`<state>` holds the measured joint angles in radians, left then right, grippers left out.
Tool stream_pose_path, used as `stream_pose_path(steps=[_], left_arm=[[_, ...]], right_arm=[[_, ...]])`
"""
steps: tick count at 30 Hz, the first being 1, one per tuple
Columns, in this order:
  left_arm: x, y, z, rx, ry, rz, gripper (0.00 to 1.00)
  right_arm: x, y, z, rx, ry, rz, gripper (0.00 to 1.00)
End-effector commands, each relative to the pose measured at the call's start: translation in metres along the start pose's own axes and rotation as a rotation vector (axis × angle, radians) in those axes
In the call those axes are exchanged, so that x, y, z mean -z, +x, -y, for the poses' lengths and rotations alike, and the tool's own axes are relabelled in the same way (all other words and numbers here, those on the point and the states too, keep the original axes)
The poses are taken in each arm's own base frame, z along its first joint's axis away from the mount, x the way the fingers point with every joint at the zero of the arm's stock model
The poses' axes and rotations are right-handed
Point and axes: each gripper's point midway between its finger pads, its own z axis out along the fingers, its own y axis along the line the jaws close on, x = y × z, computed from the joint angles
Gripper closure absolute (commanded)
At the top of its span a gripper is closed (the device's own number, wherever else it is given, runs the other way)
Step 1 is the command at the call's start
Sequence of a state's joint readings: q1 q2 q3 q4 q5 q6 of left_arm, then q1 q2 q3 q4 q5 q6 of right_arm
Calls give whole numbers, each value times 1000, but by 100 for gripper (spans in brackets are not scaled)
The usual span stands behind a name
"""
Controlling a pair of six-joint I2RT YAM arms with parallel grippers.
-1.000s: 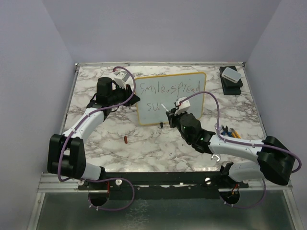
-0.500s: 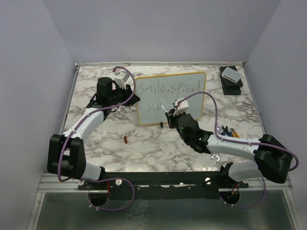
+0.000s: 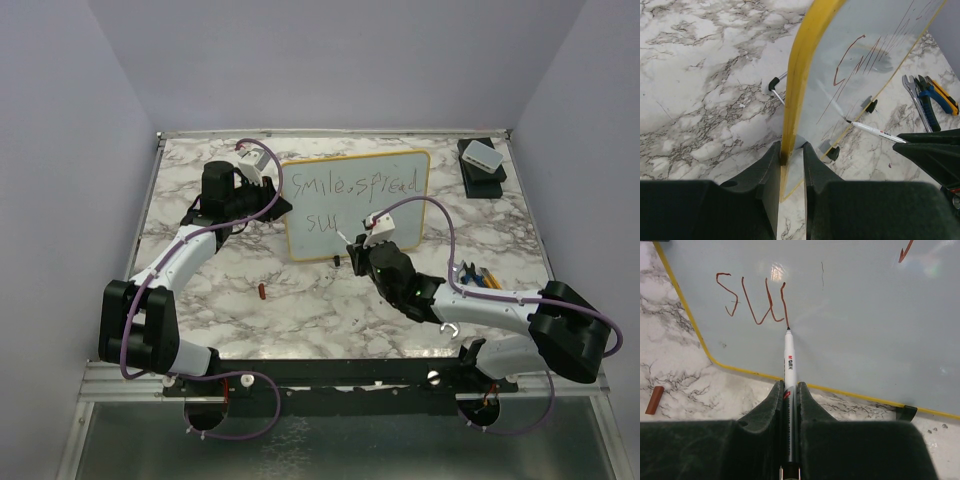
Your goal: Write a sentence on the whiteboard
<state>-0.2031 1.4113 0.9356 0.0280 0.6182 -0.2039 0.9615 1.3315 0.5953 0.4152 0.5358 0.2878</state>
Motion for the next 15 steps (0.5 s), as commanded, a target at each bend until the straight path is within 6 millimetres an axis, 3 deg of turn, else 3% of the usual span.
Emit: stream_pose_path(steps=[1,15], left_arm=[[1,2,4,3,-5,-11,91],[1,3,3,5,-6,-15,91]], right_arm=[[1,8,5,5,22,-25,99],[-6,-48,2,25,51,127,99]])
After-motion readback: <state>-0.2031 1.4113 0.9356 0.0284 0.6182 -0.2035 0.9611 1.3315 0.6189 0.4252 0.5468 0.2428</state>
